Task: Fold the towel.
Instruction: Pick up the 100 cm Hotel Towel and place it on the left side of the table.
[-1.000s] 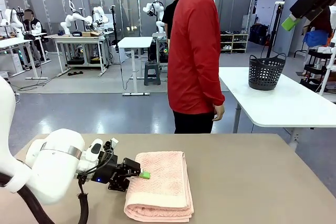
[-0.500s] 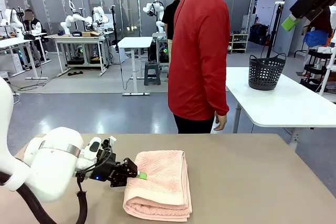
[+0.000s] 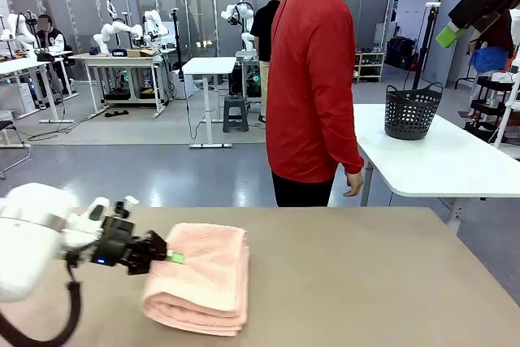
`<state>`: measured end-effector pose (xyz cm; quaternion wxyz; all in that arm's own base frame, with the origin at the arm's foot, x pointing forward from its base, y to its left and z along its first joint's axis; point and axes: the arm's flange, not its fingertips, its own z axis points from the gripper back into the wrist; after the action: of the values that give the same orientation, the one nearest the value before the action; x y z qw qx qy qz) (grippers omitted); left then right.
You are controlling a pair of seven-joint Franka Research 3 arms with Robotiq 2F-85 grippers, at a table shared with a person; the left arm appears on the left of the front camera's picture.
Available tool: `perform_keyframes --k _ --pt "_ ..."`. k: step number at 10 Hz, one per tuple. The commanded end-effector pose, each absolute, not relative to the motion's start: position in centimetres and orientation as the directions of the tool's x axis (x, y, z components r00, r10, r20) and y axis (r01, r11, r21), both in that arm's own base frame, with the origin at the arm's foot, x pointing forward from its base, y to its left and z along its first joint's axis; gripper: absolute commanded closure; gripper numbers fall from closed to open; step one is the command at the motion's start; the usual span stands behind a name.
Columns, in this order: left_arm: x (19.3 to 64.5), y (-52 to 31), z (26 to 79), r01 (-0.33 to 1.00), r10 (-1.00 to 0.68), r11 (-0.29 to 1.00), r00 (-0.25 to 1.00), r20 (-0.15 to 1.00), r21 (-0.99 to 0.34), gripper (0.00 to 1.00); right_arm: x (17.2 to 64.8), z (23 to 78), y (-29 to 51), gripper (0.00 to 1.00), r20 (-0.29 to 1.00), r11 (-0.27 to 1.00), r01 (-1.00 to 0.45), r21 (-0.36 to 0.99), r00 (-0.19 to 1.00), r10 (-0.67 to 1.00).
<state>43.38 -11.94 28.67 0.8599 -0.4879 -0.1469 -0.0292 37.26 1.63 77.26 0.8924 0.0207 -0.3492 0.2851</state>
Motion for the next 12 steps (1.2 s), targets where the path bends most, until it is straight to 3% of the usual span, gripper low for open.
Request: perform_keyframes --k 1,7,11,12 --pt "43.7 -5.6 31.4 0.196 0.093 0.511 0.955 0.280 -0.837 1.00 37.2 77.2 1.5 0.00 0.632 0.832 -0.528 -0.170 0.590 0.504" --pt "45.6 13.8 33.7 0.186 0.062 0.633 0.956 0.288 -0.752 1.00 37.2 77.2 1.5 0.00 0.632 0.832 -0.528 -0.170 0.590 0.504" --pt "46.9 17.8 32.7 0.163 0.026 0.730 0.964 0.265 -0.664 1.00 37.2 77.2 1.5 0.00 0.632 0.832 -0.528 -0.170 0.590 0.504" --pt "47.1 17.9 32.7 0.149 0.035 0.740 0.965 0.259 -0.656 0.54 37.2 77.2 1.5 0.00 0.632 0.832 -0.528 -0.170 0.590 0.504"
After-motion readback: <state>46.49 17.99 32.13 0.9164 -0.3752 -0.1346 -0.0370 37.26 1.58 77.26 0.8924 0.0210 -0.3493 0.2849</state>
